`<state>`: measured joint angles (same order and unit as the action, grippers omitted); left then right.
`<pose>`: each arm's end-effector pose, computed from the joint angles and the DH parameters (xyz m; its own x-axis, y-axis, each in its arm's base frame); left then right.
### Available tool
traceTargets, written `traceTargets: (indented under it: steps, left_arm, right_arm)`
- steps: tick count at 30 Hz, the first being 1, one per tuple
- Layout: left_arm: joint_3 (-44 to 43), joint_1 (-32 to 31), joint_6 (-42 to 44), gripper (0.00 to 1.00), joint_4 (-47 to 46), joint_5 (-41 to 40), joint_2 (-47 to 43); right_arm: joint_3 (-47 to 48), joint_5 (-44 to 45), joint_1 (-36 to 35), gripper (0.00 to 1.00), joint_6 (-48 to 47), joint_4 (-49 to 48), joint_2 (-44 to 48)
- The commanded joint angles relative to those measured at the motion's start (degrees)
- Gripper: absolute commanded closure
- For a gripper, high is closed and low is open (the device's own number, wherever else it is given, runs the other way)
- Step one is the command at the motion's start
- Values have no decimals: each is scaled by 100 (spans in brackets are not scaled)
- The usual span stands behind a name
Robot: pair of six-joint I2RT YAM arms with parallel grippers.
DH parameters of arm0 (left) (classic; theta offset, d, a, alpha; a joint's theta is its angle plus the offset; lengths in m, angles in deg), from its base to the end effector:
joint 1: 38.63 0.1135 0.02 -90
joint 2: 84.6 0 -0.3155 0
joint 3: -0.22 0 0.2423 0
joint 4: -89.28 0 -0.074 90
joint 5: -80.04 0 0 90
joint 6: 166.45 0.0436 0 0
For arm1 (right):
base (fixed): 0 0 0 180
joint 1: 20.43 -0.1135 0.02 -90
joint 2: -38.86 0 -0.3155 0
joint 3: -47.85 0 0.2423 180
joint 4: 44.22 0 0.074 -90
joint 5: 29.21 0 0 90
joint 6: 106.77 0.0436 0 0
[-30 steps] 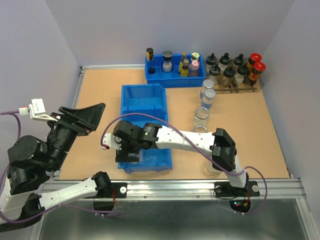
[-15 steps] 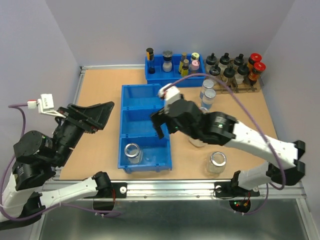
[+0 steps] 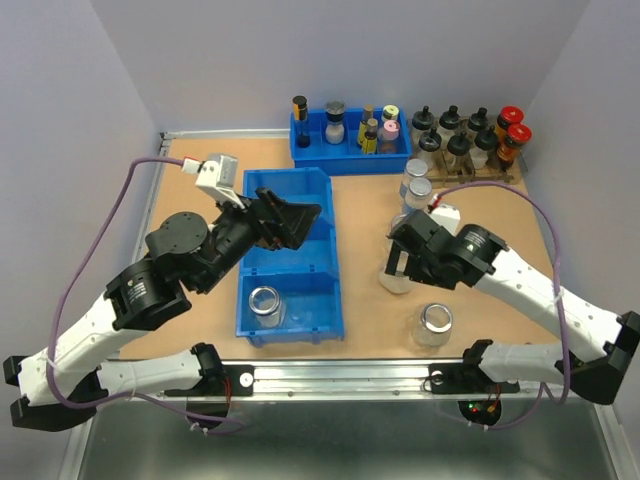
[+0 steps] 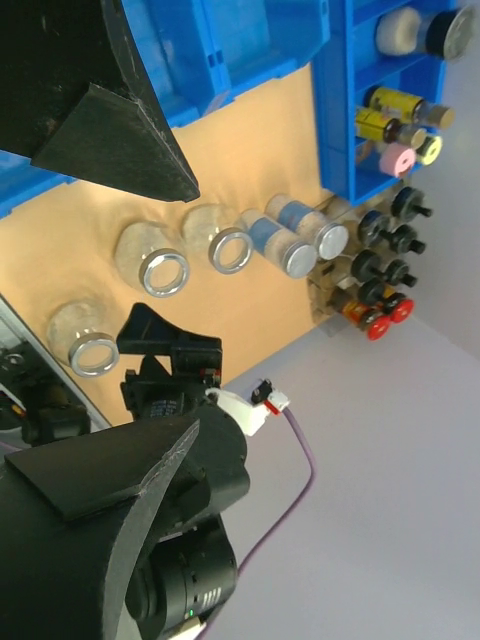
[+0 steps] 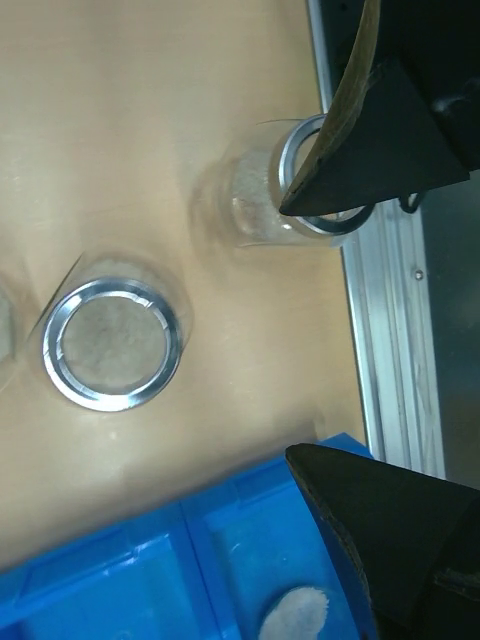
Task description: Organize the condiment bottles
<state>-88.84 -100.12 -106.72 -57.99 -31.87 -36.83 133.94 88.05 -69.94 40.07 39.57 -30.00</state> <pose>0.0635 -0.0829 0.5240 -0.2608 -0.4996 -0.8260 0.5878 0.5966 -0.5464 0.1337 0.1258 0.3761 -0.7928 0.2175 -0.5694 0.1936 0.9756 0.1031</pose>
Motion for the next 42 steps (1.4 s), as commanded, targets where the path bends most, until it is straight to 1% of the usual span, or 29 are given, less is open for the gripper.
traceTargets:
  steps: [1, 3, 7, 13, 15, 19, 26, 34, 35, 36, 38, 39, 40, 41, 42]
  left_arm:
    - [-192, -3, 152, 1, -381, 494, 101]
    - [-262, 6, 152, 1, -293, 687, 215]
    - [-219, 6, 47, 1, -257, 837, 233]
    - [-52, 6, -32, 1, -301, 908, 57]
    - [-34, -3, -50, 1, -301, 934, 57]
    - [71, 6, -41, 1, -336, 1040, -4]
    - [177, 6, 20, 1, -354, 1057, -110]
    - [238, -3, 73, 1, -275, 996, -198]
    - [256, 6, 73, 1, -266, 987, -233]
    - [265, 6, 73, 1, -275, 978, -242]
    - [282, 6, 73, 1, -266, 952, -259]
    - [282, 6, 82, 1, -249, 943, -268]
    - [274, -3, 90, 1, -231, 917, -285]
    - [274, -3, 99, 1, -231, 908, -303]
    - [291, -3, 99, 1, -231, 891, -312]
  right_arm:
    - [-580, -116, 47, 0, 1222, 358, 636]
    - [-766, -90, 65, 0, 1521, 446, 908]
    - [-1031, 7, 65, 0, 1970, 999, 1173]
    - [-1487, -283, 65, 0, 2182, 1018, 1612]
    - [-1882, -406, 65, 0, 2322, 1018, 1770]
    - [-2217, -564, 65, 0, 2534, 1018, 2025]
    - [-2534, -521, 65, 0, 2771, 1018, 2035]
    - [-2517, -187, 65, 0, 2973, 1009, 1824]
    - [-2482, -82, 65, 1, 2982, 1009, 1737]
    - [-2394, -20, 65, 6, 2982, 1009, 1701]
    - [-2332, 155, 56, 11, 2886, 1009, 1613]
    - [-2271, 200, 56, 19, 2833, 1009, 1552]
    - [-2235, 235, 65, 25, 2754, 1009, 1525]
    - [-2209, 287, 65, 35, 2719, 1009, 1490]
    - [-2183, 297, 65, 40, 2692, 1000, 1490]
